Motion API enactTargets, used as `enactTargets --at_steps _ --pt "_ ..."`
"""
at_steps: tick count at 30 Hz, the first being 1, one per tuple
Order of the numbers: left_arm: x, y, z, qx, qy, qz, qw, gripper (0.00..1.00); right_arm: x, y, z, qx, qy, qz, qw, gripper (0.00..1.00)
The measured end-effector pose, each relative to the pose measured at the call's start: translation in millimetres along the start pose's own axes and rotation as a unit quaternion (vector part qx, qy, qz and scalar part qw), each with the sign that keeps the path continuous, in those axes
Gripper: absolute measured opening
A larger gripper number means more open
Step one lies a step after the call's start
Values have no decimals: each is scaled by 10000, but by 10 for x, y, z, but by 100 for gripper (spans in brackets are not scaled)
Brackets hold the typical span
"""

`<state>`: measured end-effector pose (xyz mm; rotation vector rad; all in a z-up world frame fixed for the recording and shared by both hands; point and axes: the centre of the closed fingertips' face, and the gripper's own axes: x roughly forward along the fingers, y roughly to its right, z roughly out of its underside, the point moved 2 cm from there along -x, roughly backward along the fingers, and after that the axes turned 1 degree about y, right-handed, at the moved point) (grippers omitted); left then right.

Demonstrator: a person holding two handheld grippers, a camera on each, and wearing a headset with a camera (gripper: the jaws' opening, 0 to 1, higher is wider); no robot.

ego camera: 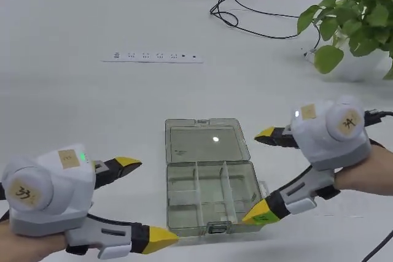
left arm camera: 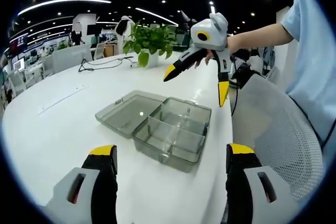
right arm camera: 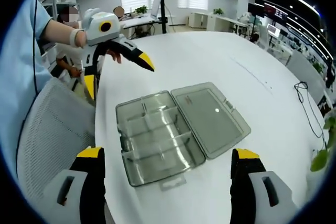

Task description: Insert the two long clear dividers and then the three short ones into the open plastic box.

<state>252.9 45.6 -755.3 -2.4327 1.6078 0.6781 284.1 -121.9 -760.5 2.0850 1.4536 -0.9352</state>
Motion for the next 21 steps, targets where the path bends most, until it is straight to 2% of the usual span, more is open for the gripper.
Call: enactTargets --at_steps 7,10,12,16,18,19,21 --pt "-23 -4 10 -29 -12 -35 10000 87 -160 108 422 131 -357 103 9992 99" --pt "-39 -3 21 -34 -36 -61 10000 87 -229 104 675 -118 -848 46 9963 97" --pt "-55 -1 23 -47 -13 -92 9999 86 -251 106 777 -122 -1005 60 9948 95" --pt "-78 9 54 -72 -24 -128 9999 86 -296 131 878 -212 -1171 46 9929 91" --pt "-91 19 69 -97 -22 -144 9998 86 -314 145 939 -249 -1333 19 9908 86" --pt "-95 22 73 -107 -18 -149 9998 86 -328 188 1023 -290 -1529 24 9878 84" --pt "-101 32 90 -114 -48 -169 9998 86 -312 222 1118 -356 -1608 -74 9863 83"
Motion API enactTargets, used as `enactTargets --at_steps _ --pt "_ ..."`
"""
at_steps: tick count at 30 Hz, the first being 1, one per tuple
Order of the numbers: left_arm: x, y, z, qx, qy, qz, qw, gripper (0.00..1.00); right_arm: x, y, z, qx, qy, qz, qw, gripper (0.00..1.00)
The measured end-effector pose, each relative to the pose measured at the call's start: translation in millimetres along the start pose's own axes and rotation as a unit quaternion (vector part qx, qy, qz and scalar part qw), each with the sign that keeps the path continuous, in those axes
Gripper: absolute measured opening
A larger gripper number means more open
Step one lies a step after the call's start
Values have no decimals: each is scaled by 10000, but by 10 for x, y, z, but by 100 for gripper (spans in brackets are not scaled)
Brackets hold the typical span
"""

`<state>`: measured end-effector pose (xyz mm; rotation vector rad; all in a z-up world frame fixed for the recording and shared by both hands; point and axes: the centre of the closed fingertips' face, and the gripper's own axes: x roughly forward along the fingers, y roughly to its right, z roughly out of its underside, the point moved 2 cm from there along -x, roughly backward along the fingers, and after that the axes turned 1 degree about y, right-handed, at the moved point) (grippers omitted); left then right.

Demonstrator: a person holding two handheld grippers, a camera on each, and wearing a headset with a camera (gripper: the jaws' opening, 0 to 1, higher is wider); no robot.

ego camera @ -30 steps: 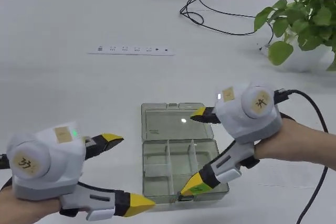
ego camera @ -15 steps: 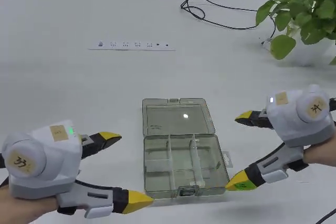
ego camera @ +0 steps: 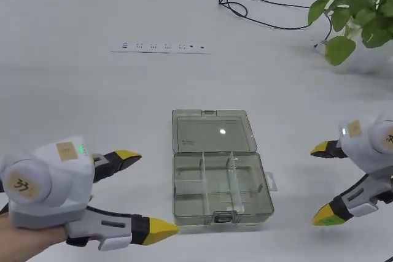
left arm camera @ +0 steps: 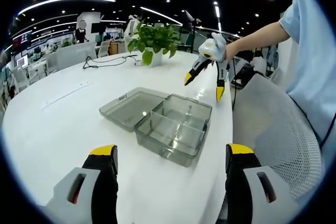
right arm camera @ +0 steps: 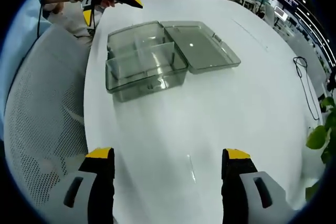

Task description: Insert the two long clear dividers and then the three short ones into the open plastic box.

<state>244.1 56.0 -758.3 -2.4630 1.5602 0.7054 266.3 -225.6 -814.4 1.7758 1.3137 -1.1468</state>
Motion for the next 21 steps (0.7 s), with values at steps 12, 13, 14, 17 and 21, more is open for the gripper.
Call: enactTargets --at_steps 12,13,14,17,21 --pt "-51 26 12 -57 -12 -63 10000 86 72 -8 176 -646 -678 -384 9949 44" --pt "-54 26 12 -62 -10 -70 10000 86 67 0 174 -671 -725 -386 9944 43" --pt "-57 27 14 -67 -10 -78 9999 86 66 3 179 -692 -759 -394 9939 43" --pt "-69 17 26 -85 -6 -98 9999 86 55 4 208 -1102 -999 -385 9881 41" --pt "-74 10 54 -99 -32 -108 9999 86 60 -19 214 -1275 -1050 -341 9857 40"
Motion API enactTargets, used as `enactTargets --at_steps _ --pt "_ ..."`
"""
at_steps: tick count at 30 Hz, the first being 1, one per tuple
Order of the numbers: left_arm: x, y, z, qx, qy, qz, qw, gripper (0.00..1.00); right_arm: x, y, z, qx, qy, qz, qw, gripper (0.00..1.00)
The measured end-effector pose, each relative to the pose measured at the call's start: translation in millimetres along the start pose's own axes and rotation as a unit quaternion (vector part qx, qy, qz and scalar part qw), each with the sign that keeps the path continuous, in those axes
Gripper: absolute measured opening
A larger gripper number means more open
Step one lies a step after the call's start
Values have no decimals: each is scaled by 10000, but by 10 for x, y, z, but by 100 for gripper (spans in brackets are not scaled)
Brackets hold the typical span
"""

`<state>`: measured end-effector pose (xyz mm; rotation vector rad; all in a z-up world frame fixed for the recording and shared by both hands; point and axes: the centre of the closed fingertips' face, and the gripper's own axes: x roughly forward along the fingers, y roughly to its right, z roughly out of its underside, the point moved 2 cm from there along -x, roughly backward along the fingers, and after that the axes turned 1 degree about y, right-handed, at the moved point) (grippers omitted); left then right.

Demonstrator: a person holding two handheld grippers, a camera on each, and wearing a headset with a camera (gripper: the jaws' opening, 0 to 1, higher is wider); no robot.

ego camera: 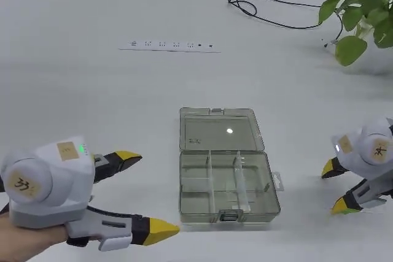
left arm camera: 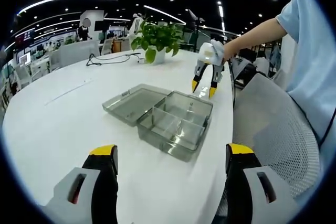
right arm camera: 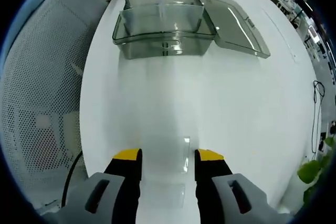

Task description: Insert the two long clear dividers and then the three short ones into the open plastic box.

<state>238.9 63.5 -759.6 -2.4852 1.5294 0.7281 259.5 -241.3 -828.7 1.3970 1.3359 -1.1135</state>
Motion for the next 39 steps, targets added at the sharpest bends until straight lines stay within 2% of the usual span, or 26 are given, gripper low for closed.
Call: enactTargets --at_steps 1,4,6,15,20,29,33,39 --pt "1 2 5 -17 2 9 10000 86 6 49 39 97 1 -4 10000 40" --pt "9 5 19 -6 -17 31 10000 86 8 64 66 108 8 -4 9999 38" --pt "15 9 17 -5 -12 41 10000 86 9 58 85 63 -42 -13 10000 33" --pt "20 3 -19 28 3 49 10000 85 23 90 114 132 -211 27 9997 32" --pt "18 -11 -33 24 29 39 10000 85 28 85 111 27 -294 8 9996 32" --pt "46 2 -43 -38 79 22 10000 85 -65 140 -7 -102 -257 171 9995 32" --pt "65 4 -67 -162 155 3 9997 84 -122 176 -72 -208 -245 265 9991 32" --pt "110 6 -104 -359 259 -41 9990 83 -240 211 -256 -357 -74 409 9985 32"
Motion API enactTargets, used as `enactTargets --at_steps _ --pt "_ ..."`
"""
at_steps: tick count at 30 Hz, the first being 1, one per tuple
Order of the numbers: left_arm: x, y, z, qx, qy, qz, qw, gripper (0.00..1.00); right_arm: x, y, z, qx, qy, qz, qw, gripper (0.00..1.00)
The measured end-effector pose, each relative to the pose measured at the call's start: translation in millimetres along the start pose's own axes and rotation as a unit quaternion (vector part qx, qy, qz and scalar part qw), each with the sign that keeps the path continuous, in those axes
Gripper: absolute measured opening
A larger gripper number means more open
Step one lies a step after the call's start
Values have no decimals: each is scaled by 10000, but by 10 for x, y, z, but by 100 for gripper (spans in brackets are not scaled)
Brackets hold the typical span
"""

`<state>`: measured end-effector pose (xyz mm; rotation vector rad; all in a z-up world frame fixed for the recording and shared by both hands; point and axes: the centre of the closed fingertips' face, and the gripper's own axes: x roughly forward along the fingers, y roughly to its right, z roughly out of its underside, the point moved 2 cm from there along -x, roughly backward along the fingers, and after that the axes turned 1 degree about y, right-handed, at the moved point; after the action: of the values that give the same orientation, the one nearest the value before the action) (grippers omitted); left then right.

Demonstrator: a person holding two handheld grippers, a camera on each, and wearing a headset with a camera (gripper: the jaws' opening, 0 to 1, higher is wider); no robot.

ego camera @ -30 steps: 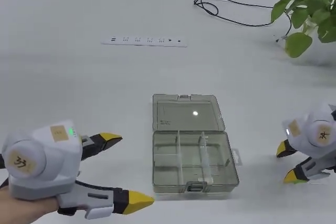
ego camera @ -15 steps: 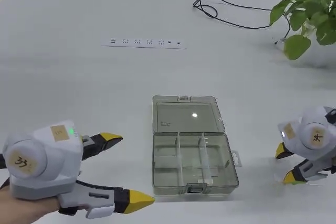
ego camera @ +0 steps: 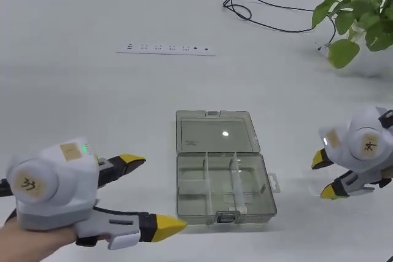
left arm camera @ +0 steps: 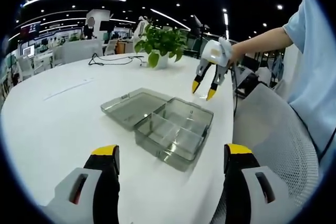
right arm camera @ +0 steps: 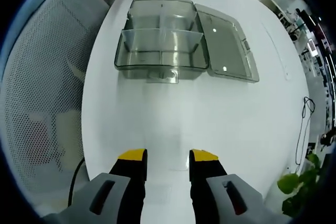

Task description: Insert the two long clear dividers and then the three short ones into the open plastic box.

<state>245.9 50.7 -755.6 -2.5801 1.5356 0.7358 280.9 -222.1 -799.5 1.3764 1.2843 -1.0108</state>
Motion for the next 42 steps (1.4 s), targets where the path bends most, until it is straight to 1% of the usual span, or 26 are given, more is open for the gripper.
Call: enactTargets --at_steps 4,7,12,14,15,16,17,18,19,20,21,22,24,25,26,27,28,30,31,34,35,36,37,38,39,42 --pt "63 16 -16 -258 49 27 9997 82 -86 39 -115 -122 49 88 9999 32" --pt "129 31 -65 -474 182 46 9987 82 -197 107 -260 -280 153 251 9992 32" --pt "237 44 -137 -781 268 56 9966 77 -330 174 -513 -362 473 437 9973 32" --pt "287 40 -184 -1040 311 37 9941 76 -381 188 -629 -438 577 536 9959 32" --pt "318 52 -249 -1196 453 89 9917 75 -412 197 -709 -530 647 623 9945 32" --pt "335 52 -274 -1322 466 93 9901 74 -422 190 -740 -548 681 627 9942 32" --pt "341 52 -284 -1446 393 58 9887 71 -453 182 -829 -574 773 665 9931 32" --pt "373 67 -359 -1493 510 140 9874 69 -469 191 -885 -608 825 720 9921 32" --pt "400 68 -391 -1584 529 162 9858 67 -495 192 -972 -682 895 793 9905 32" --pt "431 77 -416 -1795 458 174 9825 65 -509 193 -1028 -704 945 839 9895 32" --pt "454 95 -474 -1859 546 240 9808 63 -528 188 -1108 -747 997 901 9881 32" --pt "479 103 -509 -2087 531 264 9762 61 -539 188 -1156 -769 1024 943 9873 32" --pt "517 129 -602 -2394 662 420 9678 54 -561 181 -1279 -861 1115 1038 9846 32" --pt "541 131 -627 -2647 636 455 9611 51 -564 171 -1336 -883 1139 1061 9839 32" --pt "560 138 -649 -2779 646 508 9571 47 -564 167 -1372 -908 1158 1078 9832 32" --pt "586 144 -666 -2978 632 553 9509 45 -564 162 -1405 -945 1175 1097 9825 32" --pt "606 128 -682 -3066 645 581 9479 43 -569 161 -1460 -994 1221 1142 9809 32" --pt "640 116 -681 -3299 561 619 9403 39 -572 156 -1527 -1023 1255 1179 9797 32" --pt "654 123 -681 -3354 543 646 9383 37 -576 155 -1556 -1034 1277 1204 9790 32" --pt "692 149 -697 -3729 546 741 9233 30 -592 143 -1664 -1058 1395 1214 9770 32" --pt "702 161 -710 -3857 580 792 9174 27 -592 138 -1684 -1065 1404 1211 9769 32" --pt "707 157 -710 -3906 592 788 9153 25 -591 132 -1702 -1078 1411 1214 9766 32" --pt "709 161 -708 -3980 585 797 9120 23 -587 120 -1720 -1132 1407 1206 9761 32" --pt "712 158 -706 -4018 587 794 9104 19 -585 114 -1729 -1142 1402 1198 9762 32" --pt "711 163 -699 -4031 568 794 9100 16 -584 116 -1734 -1147 1406 1205 9760 32" --pt "703 181 -692 -4108 547 845 9061 9 -576 109 -1739 -1185 1396 1187 9759 32"
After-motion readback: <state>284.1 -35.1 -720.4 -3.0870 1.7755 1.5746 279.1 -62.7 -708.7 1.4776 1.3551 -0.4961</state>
